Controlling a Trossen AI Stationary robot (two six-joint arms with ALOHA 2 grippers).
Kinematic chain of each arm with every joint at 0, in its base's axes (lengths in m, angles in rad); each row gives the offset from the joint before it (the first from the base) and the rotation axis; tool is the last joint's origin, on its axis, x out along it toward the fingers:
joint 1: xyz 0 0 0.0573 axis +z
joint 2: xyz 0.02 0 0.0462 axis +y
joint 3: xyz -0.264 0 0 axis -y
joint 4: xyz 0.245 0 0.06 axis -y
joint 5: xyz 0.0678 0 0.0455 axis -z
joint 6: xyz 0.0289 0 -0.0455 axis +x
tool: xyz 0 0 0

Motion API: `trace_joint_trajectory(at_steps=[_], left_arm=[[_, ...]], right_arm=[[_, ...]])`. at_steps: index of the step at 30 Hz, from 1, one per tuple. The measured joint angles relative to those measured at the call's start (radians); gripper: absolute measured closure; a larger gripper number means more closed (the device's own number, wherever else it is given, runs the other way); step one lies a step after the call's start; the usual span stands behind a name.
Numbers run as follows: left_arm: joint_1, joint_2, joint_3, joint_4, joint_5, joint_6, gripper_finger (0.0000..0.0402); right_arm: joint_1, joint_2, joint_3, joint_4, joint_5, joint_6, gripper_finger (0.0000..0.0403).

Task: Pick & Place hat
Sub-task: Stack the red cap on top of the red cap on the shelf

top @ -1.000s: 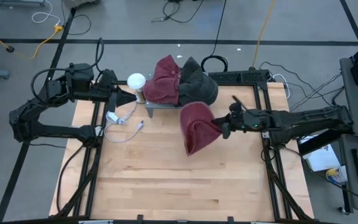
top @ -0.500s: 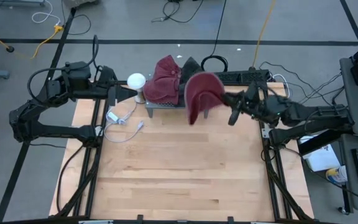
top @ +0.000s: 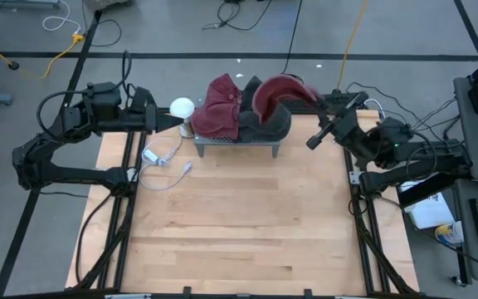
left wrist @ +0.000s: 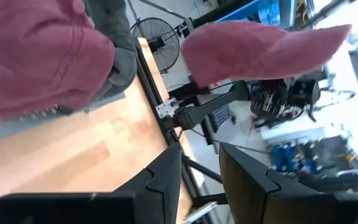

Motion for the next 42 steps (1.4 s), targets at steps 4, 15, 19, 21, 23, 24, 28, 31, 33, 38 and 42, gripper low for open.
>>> trace_joint_trajectory(at_steps=[4, 15, 19, 21, 23, 24, 28, 31, 33, 38, 42], left_arm=[[0.000, 0.000, 0.000, 0.003, 0.004, -0.093, 0.0289], [0.000, 0.000, 0.000, 0.268, 0.140, -0.223, 0.0288], [0.000, 0.000, 0.000, 0.333, 0.139, -0.220, 0.0288], [0.000, 0.002, 0.000, 0.370, 0.140, -0.219, 0.0288], [-0.001, 0.012, 0.001, 0.410, 0.151, -0.217, 0.0288], [-0.001, 0.017, 0.001, 0.424, 0.164, -0.218, 0.0288], [-0.001, 0.053, 0.001, 0.453, 0.209, -0.230, 0.0283], [-0.001, 0.085, 0.001, 0.479, 0.247, -0.247, 0.0258], [-0.001, 0.110, 0.001, 0.492, 0.268, -0.265, 0.0231], [-0.001, 0.176, 0.000, 0.552, 0.329, -0.298, 0.0158], [-0.001, 0.234, 0.000, 0.644, 0.351, -0.325, 0.0113]], right_arm=[[0.000, 0.025, 0.000, 0.136, -0.003, -0.265, 0.0396], [-0.054, 0.126, 0.000, 0.380, -0.040, -0.875, 0.0396], [-0.076, 0.156, 0.000, 0.381, -0.139, -0.973, 0.0396], [-0.088, 0.171, 0.000, 0.381, -0.185, -0.976, 0.0396], [-0.100, 0.184, 0.000, 0.381, -0.221, -0.997, 0.0396], [-0.106, 0.191, 0.000, 0.381, -0.233, -1.014, 0.0396], [-0.124, 0.219, 0.000, 0.384, -0.275, -1.079, 0.0396], [-0.133, 0.236, 0.000, 0.385, -0.280, -1.117, 0.0396], [-0.135, 0.244, 0.000, 0.384, -0.300, -1.127, 0.0396], [-0.133, 0.243, 0.000, 0.401, -0.356, -1.140, 0.0396], [-0.134, 0.243, 0.000, 0.418, -0.363, -1.150, 0.0396]])
